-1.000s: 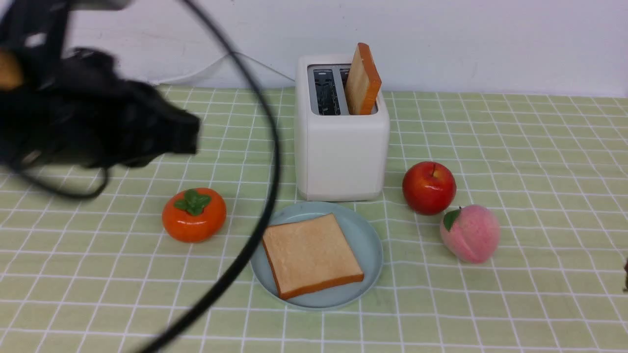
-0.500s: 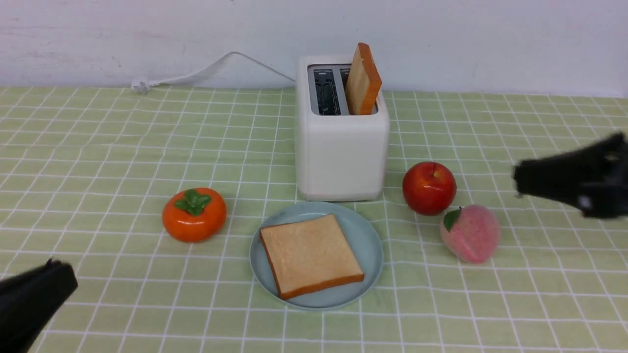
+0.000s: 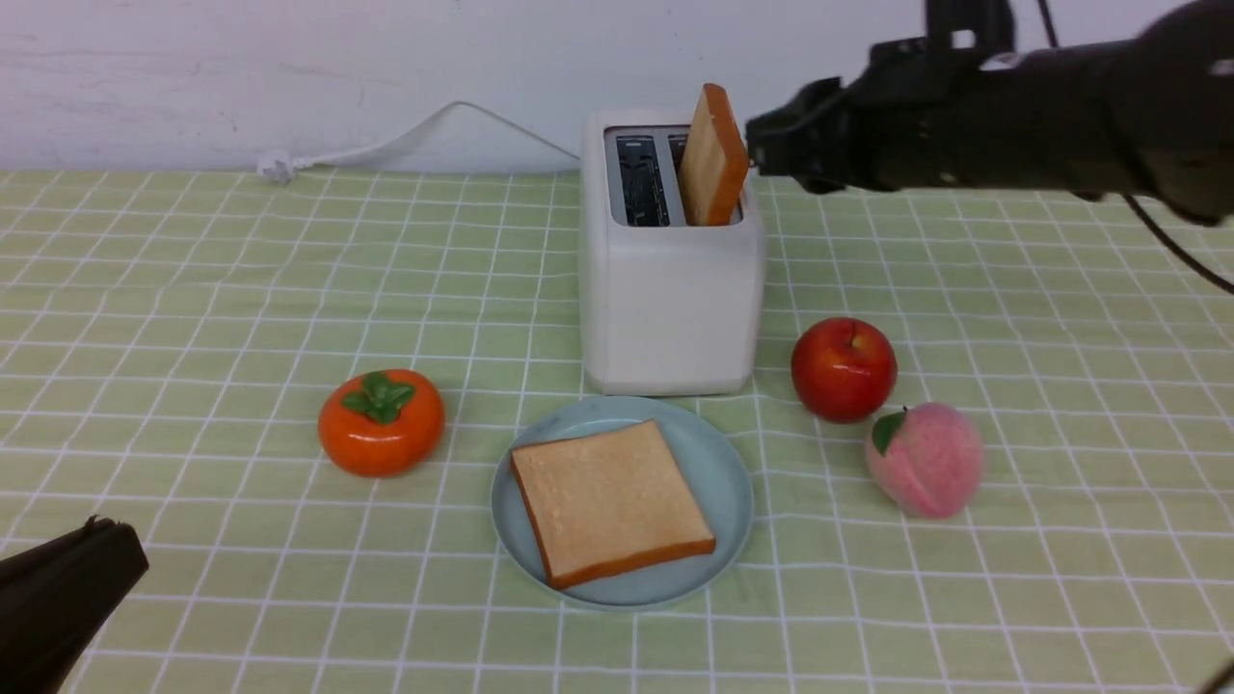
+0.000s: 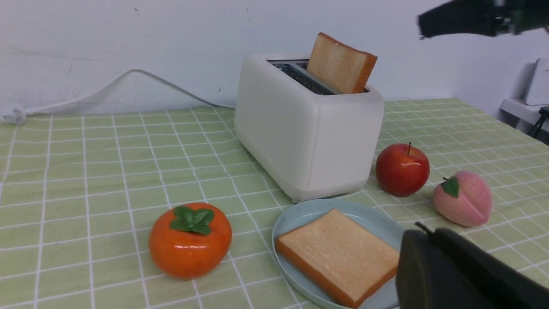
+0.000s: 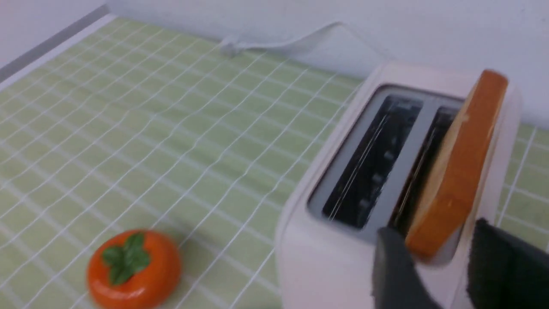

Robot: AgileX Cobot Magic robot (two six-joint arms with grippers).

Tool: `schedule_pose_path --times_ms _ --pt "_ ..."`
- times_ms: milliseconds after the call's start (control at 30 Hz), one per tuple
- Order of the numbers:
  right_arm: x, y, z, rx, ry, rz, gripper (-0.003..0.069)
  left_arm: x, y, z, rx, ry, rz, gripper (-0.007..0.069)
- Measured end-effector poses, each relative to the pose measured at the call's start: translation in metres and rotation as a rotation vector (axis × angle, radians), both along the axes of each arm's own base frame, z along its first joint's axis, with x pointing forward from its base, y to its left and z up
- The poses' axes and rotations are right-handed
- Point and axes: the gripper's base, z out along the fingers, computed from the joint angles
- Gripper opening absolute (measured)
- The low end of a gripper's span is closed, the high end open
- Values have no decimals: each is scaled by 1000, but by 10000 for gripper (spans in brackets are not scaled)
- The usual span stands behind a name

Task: Take toasted bread from bread machine on green coffee tablecloth place on plate.
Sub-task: 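Grasp the toast slice in the toaster and pull it up out of the slot with the right gripper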

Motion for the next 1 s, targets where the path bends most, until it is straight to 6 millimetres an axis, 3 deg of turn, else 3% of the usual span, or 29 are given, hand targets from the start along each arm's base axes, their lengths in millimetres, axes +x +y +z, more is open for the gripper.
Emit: schedule_pose_path --times_ms 33,100,167,333,500,767,900,1000 --pt "3 1 -3 -1 5 -3 338 0 0 0 -1 0 0 -13" --pt "24 8 -14 4 12 -13 479 0 0 0 -1 0 0 -13" --pt "33 11 -19 7 9 -23 525 0 0 0 -2 1 0 -13" --pt "59 9 -47 -6 -1 -107 555 0 0 0 -3 0 0 -13" --pt "69 8 -66 -17 5 -147 479 0 0 0 -2 2 0 -13" --pt "71 10 -71 -13 17 -146 190 0 0 0 -1 3 -1 -13" --pt "71 10 -71 -10 17 -148 115 0 0 0 -1 4 -1 -13" --pt "71 10 -71 3 23 -153 115 0 0 -1 1 7 -2 -13"
